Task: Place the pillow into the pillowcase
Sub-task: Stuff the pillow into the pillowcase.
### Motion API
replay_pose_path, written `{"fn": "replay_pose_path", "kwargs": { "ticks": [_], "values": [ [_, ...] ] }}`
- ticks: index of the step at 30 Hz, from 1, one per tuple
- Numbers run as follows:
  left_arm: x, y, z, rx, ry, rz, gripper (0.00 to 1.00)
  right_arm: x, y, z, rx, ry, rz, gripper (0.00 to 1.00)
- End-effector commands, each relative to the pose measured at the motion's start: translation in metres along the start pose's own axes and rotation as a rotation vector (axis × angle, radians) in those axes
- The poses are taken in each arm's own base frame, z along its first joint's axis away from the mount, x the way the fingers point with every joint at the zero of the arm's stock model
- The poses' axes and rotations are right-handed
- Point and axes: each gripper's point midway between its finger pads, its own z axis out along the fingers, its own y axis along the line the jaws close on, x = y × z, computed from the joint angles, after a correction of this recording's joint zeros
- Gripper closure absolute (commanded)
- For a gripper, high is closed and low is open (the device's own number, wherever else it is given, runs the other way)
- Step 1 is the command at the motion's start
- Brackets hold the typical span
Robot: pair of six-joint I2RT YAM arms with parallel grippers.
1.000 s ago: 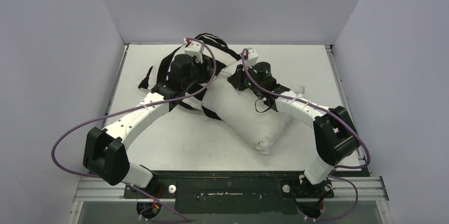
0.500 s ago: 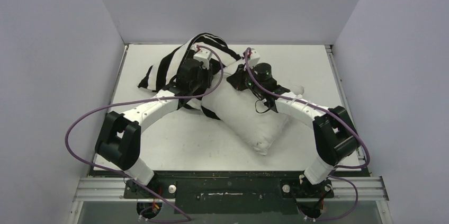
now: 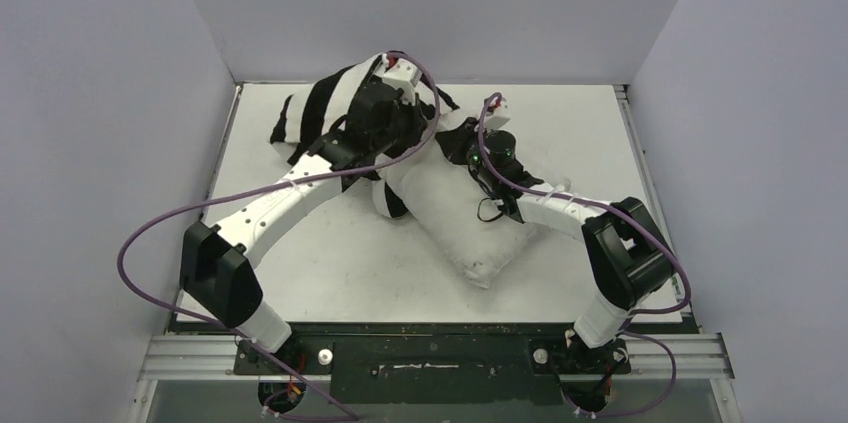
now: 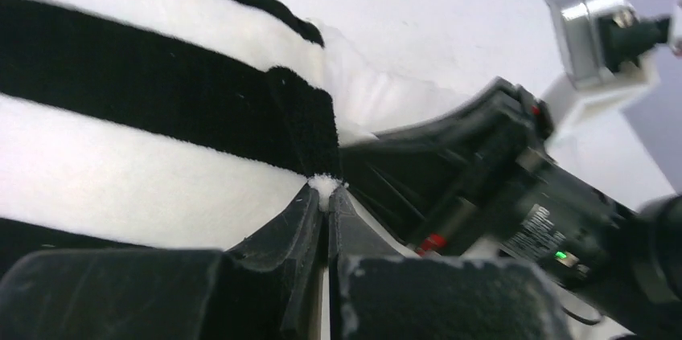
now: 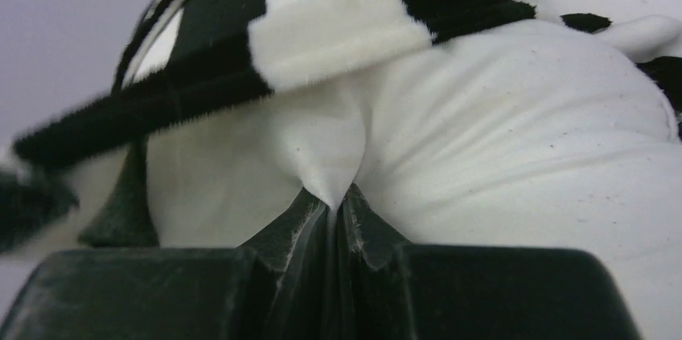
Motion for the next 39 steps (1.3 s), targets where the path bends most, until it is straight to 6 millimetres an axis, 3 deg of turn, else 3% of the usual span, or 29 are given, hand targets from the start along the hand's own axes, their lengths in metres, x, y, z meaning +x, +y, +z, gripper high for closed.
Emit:
{"fn": "replay_pose_path", "kwargs": {
  "ticks": [1, 3, 6, 10, 14, 17, 22, 25, 28, 32, 36, 39],
  "values": [
    [0.024, -0.074, -0.03, 0.197, 0.014, -0.129, 1.0, -0.037, 0.007, 0.007, 0.053, -0.214, 0.139, 1.0],
    [0.058, -0.061, -0.03, 0.153, 0.056, -0.182, 1.0, -0.036, -0.001, 0.007, 0.092, -0.235, 0.182, 1.0],
    [0.091, -0.055, -0.024, 0.142, 0.117, -0.211, 1.0, -0.03, -0.006, 0.006, 0.129, -0.255, 0.215, 1.0],
    [0.105, -0.026, -0.012, 0.099, 0.133, -0.246, 1.0, -0.021, 0.002, 0.006, 0.09, -0.239, 0.201, 1.0],
    [0.088, 0.01, -0.001, 0.083, 0.087, -0.304, 0.88, -0.019, 0.018, -0.001, 0.029, -0.17, 0.101, 0.79],
    [0.068, 0.025, -0.004, 0.108, 0.05, -0.334, 0.75, -0.028, 0.034, -0.017, -0.022, -0.129, -0.019, 0.61],
    [0.034, 0.049, -0.029, 0.095, 0.001, -0.34, 0.58, -0.045, 0.052, -0.053, -0.09, -0.121, -0.193, 0.37],
    [0.027, 0.07, -0.046, 0.082, 0.001, -0.382, 0.51, -0.049, 0.067, -0.066, -0.138, -0.088, -0.299, 0.27],
    [0.029, 0.098, -0.069, 0.04, -0.012, -0.41, 0.45, -0.037, 0.081, -0.073, -0.151, -0.02, -0.472, 0.23],
    [0.045, 0.123, -0.093, -0.013, -0.02, -0.442, 0.4, -0.003, 0.094, -0.075, -0.176, 0.079, -0.731, 0.17],
    [0.068, 0.125, -0.106, -0.008, -0.009, -0.483, 0.4, 0.041, 0.105, -0.074, -0.172, 0.2, -0.973, 0.12],
    [0.088, 0.121, -0.108, 0.015, -0.008, -0.543, 0.44, 0.063, 0.105, -0.069, -0.161, 0.246, -1.089, 0.1]
  ]
}}
